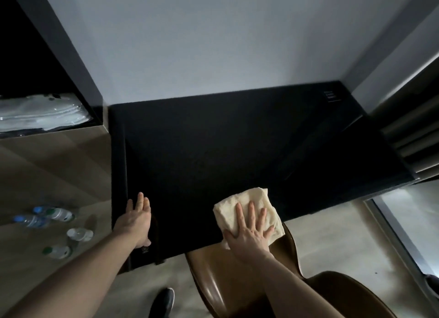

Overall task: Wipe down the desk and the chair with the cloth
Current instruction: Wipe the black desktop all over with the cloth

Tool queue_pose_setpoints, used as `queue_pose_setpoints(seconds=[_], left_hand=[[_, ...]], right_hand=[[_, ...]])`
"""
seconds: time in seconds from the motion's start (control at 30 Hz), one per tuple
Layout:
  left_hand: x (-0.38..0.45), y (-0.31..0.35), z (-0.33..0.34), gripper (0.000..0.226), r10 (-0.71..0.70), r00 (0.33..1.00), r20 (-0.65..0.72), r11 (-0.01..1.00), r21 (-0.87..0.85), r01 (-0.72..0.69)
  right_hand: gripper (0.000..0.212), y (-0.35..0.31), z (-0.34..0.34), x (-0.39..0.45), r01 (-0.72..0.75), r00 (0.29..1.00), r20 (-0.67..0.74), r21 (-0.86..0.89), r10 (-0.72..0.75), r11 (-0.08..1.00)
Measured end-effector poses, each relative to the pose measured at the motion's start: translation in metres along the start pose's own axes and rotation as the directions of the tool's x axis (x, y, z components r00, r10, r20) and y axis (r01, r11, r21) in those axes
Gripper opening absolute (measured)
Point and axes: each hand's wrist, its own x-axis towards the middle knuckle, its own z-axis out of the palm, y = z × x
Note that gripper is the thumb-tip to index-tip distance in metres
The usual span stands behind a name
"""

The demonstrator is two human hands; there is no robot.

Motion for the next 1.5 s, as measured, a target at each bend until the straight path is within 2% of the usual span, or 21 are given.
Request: queue_pose_setpoints(seconds=[0.2,0.57,0.73,0.8,0.87,0.97,1.07,1.17,1.3,1.4,1.5], left_hand=[[0.0,-0.008,0.006,0.136,-0.031,0.999,0.026,0.991,-0.132,0.034],[0.012,-0.003,0.007,0.138,-0.065,0.985,0.16,0.993,-0.087,0.08],[0.012,-0.002,0.008,0.139,-0.103,0.988,0.118,0.985,-0.125,0.118],[0.008,0.009,0.005,0.127,-0.134,0.987,0.086,0.978,-0.146,0.146],[0.001,0.03,-0.001,0.112,-0.106,0.994,0.02,0.985,-0.138,0.107],[-0.008,0.081,-0.008,0.101,0.118,0.978,-0.173,0.986,-0.099,-0.137],[-0.009,0.142,-0.009,0.09,0.225,0.945,-0.239,0.955,-0.141,-0.263],[-0.004,0.196,-0.014,0.085,0.229,0.952,-0.203,0.948,-0.177,-0.266],[0.011,0.25,-0.03,0.089,0.166,0.973,-0.16,0.955,-0.219,-0.199],[0.024,0.292,-0.043,0.099,0.128,0.985,-0.112,0.965,-0.214,-0.15],[0.041,0.344,-0.058,0.119,0.109,0.993,-0.043,0.966,-0.229,-0.117]], right_hand=[[0.09,0.064,-0.023,0.02,-0.067,0.997,-0.039,0.037,0.068,0.997],[0.088,0.055,-0.016,0.027,-0.083,0.996,-0.034,0.052,0.084,0.995],[0.089,0.058,-0.02,0.025,-0.067,0.998,-0.017,0.039,0.068,0.997],[0.089,0.061,-0.022,0.024,-0.057,0.998,-0.004,0.042,0.057,0.997],[0.088,0.066,-0.025,0.025,-0.048,0.999,0.005,0.036,0.048,0.998],[0.087,0.078,-0.034,0.03,-0.045,0.999,0.009,0.017,0.045,0.999],[0.087,0.097,-0.046,0.039,-0.048,0.999,0.008,0.021,0.048,0.999],[0.088,0.123,-0.061,0.05,-0.064,0.998,0.004,0.035,0.064,0.997],[0.087,0.171,-0.085,0.068,-0.055,0.998,-0.016,0.036,0.055,0.998],[0.087,0.216,-0.107,0.083,-0.041,0.998,-0.039,0.049,0.043,0.998],[0.086,0.271,-0.135,0.101,-0.063,0.996,-0.063,0.059,0.067,0.996]])
